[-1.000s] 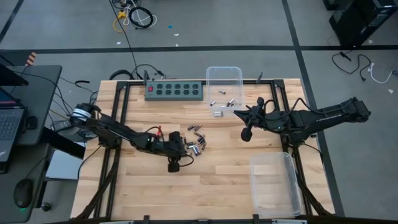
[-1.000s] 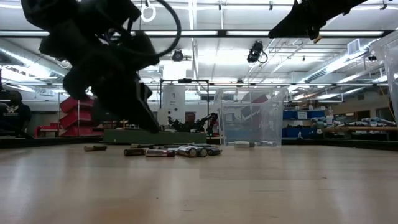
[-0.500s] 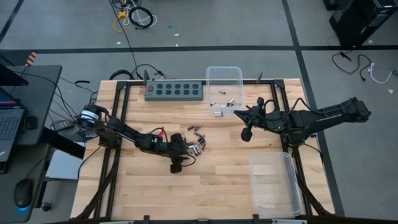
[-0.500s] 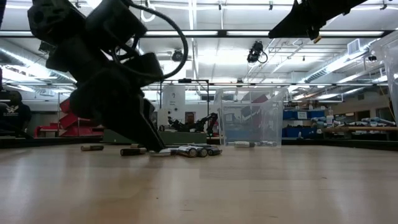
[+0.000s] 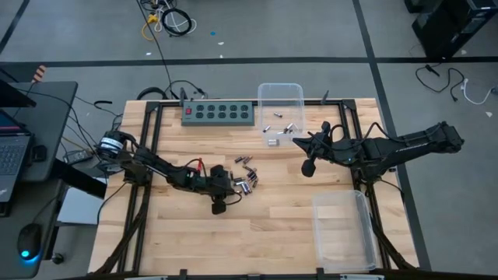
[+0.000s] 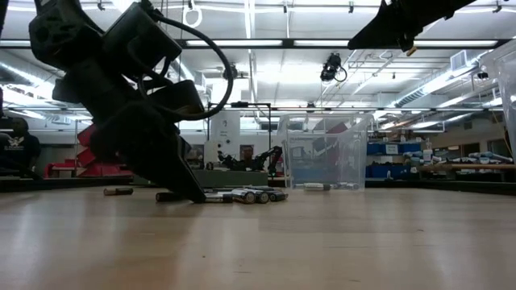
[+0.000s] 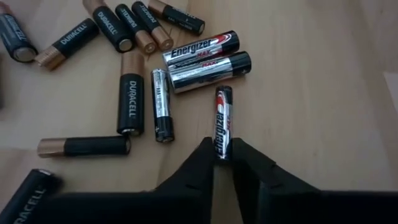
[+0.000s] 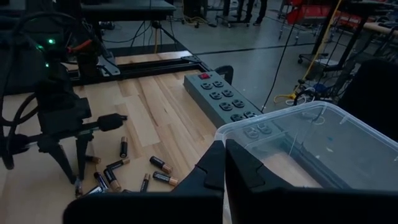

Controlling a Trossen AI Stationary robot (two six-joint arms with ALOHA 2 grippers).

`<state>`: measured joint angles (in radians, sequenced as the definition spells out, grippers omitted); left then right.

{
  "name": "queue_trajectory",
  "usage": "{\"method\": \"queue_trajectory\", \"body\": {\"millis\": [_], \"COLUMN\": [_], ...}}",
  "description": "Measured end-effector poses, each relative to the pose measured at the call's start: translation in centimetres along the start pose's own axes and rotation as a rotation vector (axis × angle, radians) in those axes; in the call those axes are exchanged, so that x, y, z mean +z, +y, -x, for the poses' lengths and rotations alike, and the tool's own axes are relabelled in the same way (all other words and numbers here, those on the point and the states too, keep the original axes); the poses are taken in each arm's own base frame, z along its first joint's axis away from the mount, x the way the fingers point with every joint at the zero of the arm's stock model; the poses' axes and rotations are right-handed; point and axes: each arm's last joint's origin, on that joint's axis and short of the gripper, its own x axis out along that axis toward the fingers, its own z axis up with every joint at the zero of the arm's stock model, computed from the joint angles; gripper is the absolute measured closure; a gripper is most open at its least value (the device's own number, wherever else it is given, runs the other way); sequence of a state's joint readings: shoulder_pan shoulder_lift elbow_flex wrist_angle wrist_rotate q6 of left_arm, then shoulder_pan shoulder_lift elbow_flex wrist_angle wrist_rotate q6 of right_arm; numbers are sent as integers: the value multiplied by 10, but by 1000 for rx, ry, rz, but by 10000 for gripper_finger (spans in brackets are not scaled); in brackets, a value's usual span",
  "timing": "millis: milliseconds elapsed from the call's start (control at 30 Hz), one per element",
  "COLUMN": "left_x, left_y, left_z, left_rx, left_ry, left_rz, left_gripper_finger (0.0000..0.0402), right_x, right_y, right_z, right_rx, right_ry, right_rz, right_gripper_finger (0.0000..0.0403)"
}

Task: Sort batteries
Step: Put the silver battery into the top transparent bin

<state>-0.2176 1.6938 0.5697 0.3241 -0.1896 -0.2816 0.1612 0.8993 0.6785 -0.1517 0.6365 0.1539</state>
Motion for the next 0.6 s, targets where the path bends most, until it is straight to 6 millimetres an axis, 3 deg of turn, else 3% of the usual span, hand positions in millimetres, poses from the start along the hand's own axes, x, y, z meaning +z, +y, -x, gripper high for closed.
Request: {"method": "queue_trajectory", "body": {"millis": [100,600], "left_x": [-1,5], "left_y": [0,-2], "left_z": [0,2], "left_rx": [4,-68], "left_ry": [1,-48], "left_rz": [-21,-61], "left_gripper_finger": [389,392], "right_x": [0,0], "right_y": [0,0], "right_z": [0,0], "right_rx": [0,0], "right_ry": [0,0], "right_rz": [0,5], "right_gripper_finger": [402,402]}}
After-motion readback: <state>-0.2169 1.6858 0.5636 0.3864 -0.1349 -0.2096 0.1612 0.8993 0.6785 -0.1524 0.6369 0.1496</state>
